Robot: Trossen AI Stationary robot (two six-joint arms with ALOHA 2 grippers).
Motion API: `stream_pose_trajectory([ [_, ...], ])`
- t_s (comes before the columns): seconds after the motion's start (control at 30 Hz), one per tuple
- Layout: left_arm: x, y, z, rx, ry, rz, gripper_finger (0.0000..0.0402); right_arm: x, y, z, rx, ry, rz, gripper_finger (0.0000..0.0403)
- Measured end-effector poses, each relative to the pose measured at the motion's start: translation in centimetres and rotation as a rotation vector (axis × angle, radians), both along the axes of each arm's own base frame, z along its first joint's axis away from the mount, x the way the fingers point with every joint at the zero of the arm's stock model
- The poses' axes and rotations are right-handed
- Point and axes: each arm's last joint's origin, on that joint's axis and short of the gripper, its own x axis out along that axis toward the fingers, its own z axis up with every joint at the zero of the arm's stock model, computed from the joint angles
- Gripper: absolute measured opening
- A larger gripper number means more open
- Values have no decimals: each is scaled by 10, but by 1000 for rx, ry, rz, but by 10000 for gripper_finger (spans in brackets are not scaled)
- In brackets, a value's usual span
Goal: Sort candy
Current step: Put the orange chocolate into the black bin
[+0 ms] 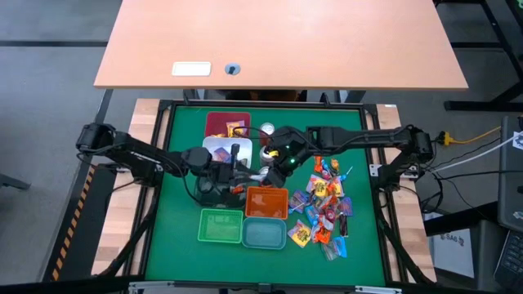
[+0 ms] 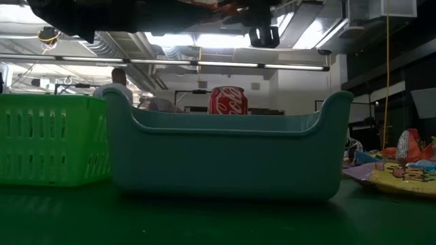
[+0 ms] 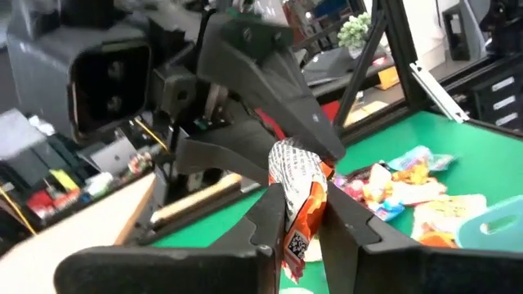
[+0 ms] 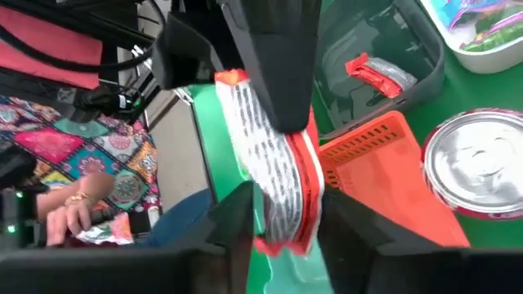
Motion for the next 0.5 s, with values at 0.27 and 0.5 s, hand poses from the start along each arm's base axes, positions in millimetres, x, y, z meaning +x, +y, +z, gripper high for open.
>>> stream_pose_trajectory([
  [0.27, -16, 2, -1, -127, 184, 61, 41, -13, -12, -3, -28, 56, 117, 167],
  [0.5, -42, 4, -5, -295, 420, 124, 41, -44, -16, -1, -301, 189, 179, 167],
])
